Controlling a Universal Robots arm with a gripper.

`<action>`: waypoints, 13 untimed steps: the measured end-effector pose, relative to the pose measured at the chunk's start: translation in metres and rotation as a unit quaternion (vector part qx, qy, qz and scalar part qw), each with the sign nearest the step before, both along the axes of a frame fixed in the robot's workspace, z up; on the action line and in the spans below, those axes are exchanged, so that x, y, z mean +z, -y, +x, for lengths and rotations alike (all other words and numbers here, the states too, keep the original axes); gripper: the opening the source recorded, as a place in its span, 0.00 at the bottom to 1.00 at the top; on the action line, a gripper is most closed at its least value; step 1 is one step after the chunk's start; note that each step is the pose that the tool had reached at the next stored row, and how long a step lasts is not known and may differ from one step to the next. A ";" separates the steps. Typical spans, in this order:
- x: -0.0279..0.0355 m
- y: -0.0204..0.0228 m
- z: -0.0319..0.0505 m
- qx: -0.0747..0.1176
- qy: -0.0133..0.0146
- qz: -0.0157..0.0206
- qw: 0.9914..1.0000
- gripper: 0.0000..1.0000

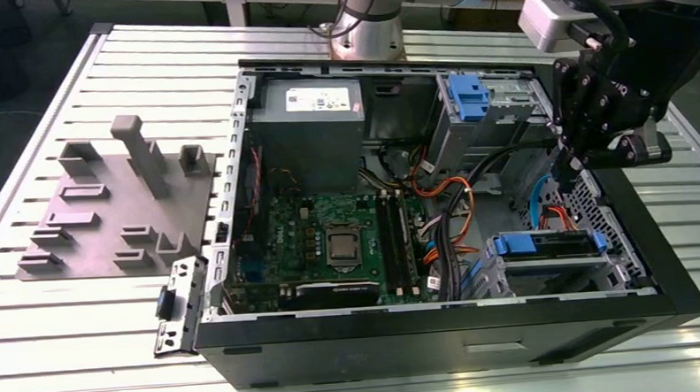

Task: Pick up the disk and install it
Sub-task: 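Insert the second disk wire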

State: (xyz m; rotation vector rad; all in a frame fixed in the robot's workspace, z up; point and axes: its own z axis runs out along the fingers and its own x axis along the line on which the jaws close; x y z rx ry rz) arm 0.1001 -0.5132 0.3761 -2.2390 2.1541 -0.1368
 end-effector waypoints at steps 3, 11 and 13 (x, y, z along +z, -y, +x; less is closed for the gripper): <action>-0.0002 0.0000 0.0000 0.000 0.000 0.000 1.000 0.11; -0.0013 0.0000 0.0008 -0.005 -0.001 0.000 1.000 0.24; -0.0012 0.0001 0.0008 -0.008 -0.001 0.000 1.000 0.24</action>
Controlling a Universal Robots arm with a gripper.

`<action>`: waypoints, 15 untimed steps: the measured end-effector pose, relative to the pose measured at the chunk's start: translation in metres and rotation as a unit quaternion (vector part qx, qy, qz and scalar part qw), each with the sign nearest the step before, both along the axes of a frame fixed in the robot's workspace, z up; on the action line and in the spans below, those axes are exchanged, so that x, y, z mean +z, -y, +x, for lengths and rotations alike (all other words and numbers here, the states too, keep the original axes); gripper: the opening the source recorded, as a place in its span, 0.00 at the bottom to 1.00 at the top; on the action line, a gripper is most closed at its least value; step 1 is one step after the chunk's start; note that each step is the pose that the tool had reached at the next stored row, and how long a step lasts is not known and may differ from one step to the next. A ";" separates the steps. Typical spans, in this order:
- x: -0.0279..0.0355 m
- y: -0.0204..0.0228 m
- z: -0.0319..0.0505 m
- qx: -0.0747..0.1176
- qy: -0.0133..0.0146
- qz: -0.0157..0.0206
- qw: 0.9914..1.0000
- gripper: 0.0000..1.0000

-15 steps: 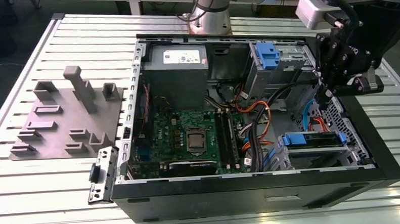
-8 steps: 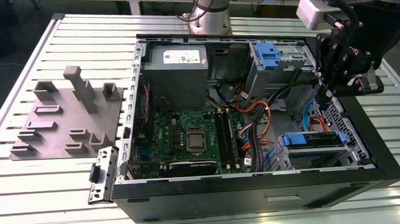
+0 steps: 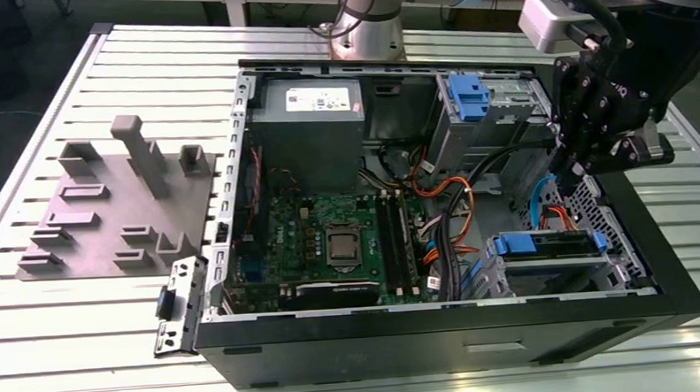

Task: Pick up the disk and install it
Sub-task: 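Insert the second disk wire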

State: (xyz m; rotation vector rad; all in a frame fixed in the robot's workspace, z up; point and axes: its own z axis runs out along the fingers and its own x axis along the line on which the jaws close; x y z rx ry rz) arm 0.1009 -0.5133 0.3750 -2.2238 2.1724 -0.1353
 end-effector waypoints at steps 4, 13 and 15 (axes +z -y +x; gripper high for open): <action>0.0021 0.0000 0.0000 -0.001 0.000 0.000 1.000 0.24; -0.0077 0.0000 0.0004 -0.003 -0.002 0.001 1.000 0.31; -0.0113 0.0000 0.0004 -0.003 -0.002 0.001 1.000 0.31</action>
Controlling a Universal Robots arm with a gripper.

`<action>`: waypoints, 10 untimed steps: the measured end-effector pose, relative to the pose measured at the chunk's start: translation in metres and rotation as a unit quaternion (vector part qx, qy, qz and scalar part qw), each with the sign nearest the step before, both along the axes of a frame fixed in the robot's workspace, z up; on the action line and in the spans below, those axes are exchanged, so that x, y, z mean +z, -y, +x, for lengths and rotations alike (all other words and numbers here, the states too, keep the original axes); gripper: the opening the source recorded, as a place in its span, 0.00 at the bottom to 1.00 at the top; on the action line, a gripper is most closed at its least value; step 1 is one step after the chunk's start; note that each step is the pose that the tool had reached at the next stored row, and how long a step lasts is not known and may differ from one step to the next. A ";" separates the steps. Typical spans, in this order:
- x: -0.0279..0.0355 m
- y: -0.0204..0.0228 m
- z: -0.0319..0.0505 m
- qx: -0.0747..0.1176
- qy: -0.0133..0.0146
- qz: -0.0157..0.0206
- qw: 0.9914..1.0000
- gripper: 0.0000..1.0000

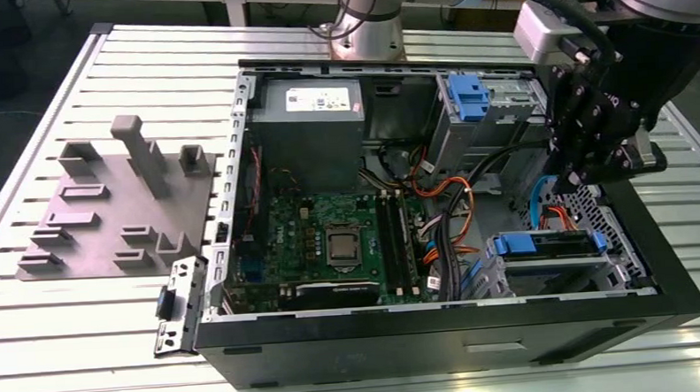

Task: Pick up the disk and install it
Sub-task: 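Insert the second disk wire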

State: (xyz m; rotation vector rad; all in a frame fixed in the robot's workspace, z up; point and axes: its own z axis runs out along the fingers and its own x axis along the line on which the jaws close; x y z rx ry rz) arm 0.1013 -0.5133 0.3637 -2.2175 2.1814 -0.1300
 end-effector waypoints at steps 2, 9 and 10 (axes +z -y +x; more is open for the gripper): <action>-0.0025 0.0000 0.0000 0.000 0.000 0.000 1.000 0.31; -0.0042 0.0000 0.0000 -0.001 0.000 0.000 1.000 0.16; -0.0045 0.0000 0.0000 -0.001 0.000 0.000 1.000 0.16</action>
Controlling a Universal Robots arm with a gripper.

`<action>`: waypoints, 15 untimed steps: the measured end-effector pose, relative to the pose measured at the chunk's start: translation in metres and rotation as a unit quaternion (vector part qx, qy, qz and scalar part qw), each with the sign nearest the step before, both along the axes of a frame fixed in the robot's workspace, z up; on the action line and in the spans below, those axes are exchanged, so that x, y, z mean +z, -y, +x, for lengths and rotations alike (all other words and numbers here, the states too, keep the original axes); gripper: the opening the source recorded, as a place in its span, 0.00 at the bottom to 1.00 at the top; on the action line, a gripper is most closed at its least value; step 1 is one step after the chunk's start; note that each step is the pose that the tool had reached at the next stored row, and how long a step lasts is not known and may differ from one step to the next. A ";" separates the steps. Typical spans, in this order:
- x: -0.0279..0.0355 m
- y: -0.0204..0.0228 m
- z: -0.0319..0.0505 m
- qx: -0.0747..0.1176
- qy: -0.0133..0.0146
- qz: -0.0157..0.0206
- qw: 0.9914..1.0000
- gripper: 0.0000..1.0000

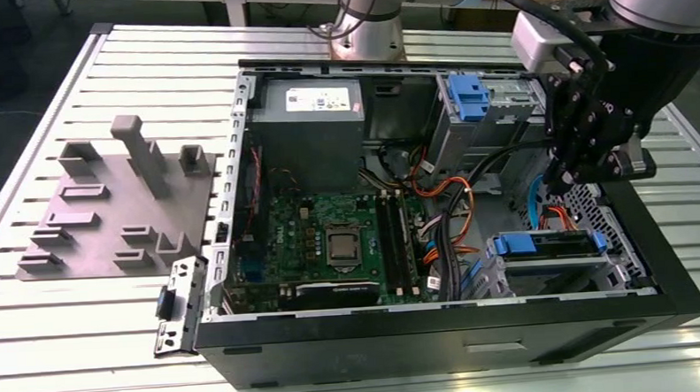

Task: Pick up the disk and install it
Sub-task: 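Insert the second disk wire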

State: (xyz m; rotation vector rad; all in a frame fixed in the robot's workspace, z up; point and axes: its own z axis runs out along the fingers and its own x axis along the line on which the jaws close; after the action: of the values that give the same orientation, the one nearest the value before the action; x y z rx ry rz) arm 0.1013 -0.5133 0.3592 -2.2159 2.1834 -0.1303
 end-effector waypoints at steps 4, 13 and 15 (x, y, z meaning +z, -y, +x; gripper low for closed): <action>-0.0009 0.0023 -0.0013 0.000 0.000 0.000 1.000 0.16; -0.0037 0.0175 -0.0091 0.000 0.003 0.000 1.000 0.16; -0.0038 0.0182 -0.0092 0.001 0.003 0.000 1.000 0.16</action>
State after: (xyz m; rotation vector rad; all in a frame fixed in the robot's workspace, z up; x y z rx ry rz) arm 0.0921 -0.5316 0.3554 -2.2134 2.1789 -0.1374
